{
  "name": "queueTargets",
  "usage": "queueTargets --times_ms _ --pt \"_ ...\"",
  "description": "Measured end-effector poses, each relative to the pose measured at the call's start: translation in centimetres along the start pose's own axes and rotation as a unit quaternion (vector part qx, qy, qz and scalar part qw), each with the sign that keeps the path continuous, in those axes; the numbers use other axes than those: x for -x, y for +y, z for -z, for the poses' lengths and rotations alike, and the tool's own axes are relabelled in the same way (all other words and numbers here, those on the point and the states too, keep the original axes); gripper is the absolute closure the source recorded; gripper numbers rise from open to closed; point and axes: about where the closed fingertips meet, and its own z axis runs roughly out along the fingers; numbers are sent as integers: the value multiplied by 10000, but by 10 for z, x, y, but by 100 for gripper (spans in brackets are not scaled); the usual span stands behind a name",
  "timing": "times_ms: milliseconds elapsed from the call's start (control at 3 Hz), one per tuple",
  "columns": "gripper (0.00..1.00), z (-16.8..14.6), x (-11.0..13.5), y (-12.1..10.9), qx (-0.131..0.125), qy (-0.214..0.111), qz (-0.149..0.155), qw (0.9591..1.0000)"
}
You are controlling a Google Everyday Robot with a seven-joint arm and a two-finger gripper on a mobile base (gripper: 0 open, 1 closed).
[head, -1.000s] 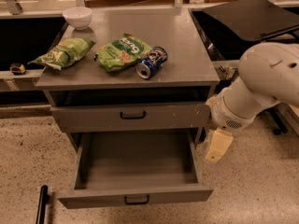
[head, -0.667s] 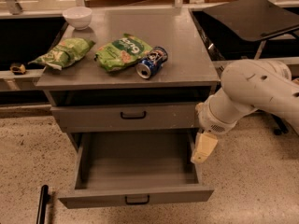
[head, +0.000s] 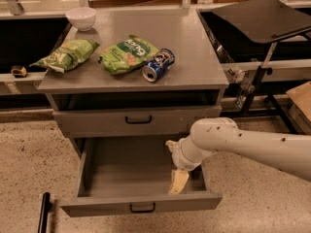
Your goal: Close middle drawer
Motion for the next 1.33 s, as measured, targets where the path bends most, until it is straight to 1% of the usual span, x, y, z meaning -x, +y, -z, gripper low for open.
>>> queueTargets --times_ms 333,667,1000,1333 --pt "0 0 0 0 0 0 0 10000" --pt "18 -25 10 24 239 85 219 9994" --pt "41 -55 17 52 344 274 412 9982" --pt "64 -75 18 73 436 505 462 9967"
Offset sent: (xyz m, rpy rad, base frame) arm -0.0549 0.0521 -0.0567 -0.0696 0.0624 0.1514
